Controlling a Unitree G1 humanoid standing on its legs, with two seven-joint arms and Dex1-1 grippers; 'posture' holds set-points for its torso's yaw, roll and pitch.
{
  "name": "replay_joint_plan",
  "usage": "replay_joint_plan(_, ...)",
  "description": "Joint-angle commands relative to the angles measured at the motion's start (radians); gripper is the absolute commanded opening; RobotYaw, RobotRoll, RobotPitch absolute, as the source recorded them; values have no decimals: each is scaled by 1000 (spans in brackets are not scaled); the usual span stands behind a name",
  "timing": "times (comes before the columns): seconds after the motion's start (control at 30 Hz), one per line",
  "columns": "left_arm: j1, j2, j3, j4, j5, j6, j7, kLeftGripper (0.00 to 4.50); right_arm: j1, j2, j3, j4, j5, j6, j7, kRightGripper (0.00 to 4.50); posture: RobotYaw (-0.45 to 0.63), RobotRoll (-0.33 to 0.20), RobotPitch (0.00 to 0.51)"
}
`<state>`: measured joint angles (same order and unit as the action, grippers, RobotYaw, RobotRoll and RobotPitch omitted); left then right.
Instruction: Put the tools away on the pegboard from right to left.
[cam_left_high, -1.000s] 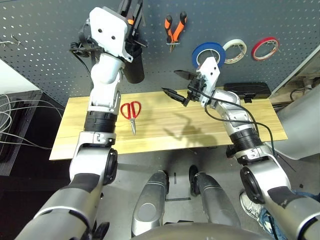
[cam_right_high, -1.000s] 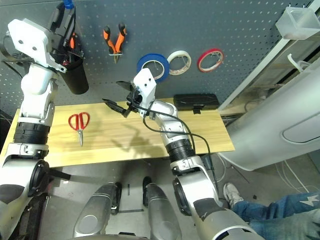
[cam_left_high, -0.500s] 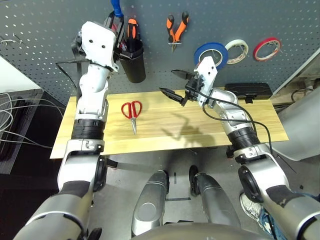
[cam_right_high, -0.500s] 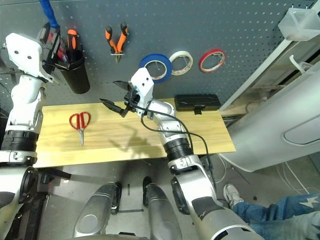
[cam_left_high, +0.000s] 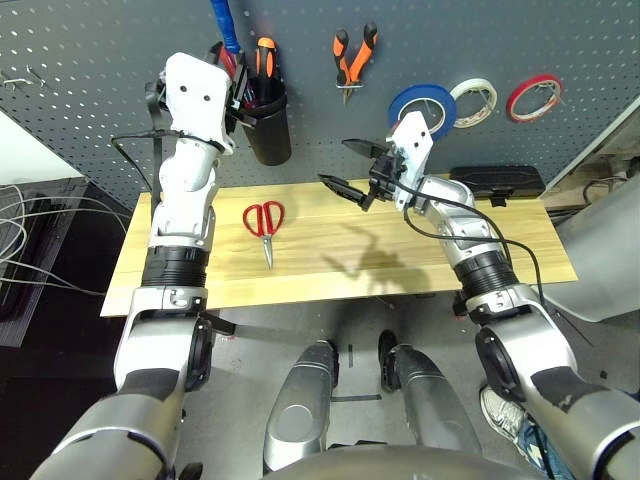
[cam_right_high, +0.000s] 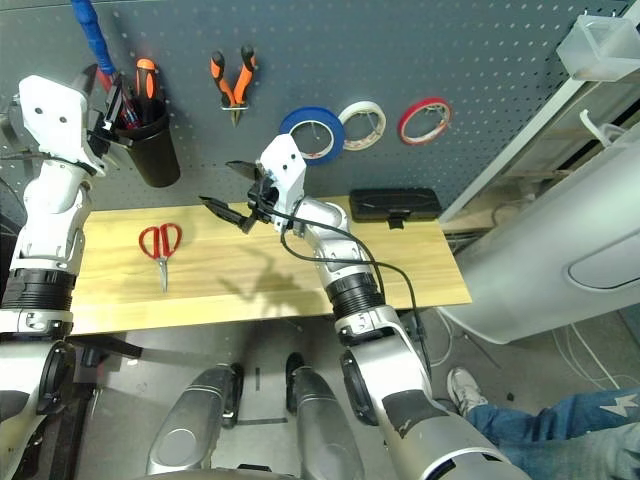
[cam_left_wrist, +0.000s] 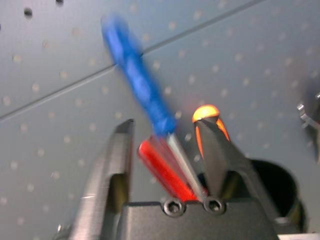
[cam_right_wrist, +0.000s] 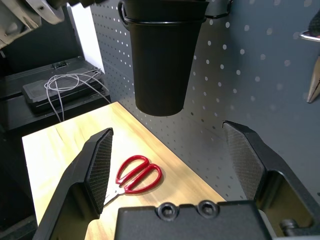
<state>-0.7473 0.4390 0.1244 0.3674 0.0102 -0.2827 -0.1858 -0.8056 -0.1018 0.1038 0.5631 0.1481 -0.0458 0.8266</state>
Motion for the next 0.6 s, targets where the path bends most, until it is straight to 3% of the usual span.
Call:
replay_joint_plan(0.03,30,-2,-12,-62,-17,-75,-42,3821,8,0,4,7,-3,-10,-3,4500,179,0,220)
replay_joint_plan(0.1,37,-4,-21,-80,-8,-95,-48,4424,11,-3,3,6,-3,-11,-4,4500,177,0,220)
replay_joint_plan(0.13,39,-5,-24,-88,-3,-107,-47,4472,12,-4,3,6,-3,-11,-5,4500,177,0,220)
replay_joint_plan(0.6,150,-28,-172,-228,11,-113,-207,4472,62,-73,-23,-3,4,-8,-5,4500,169,0,230)
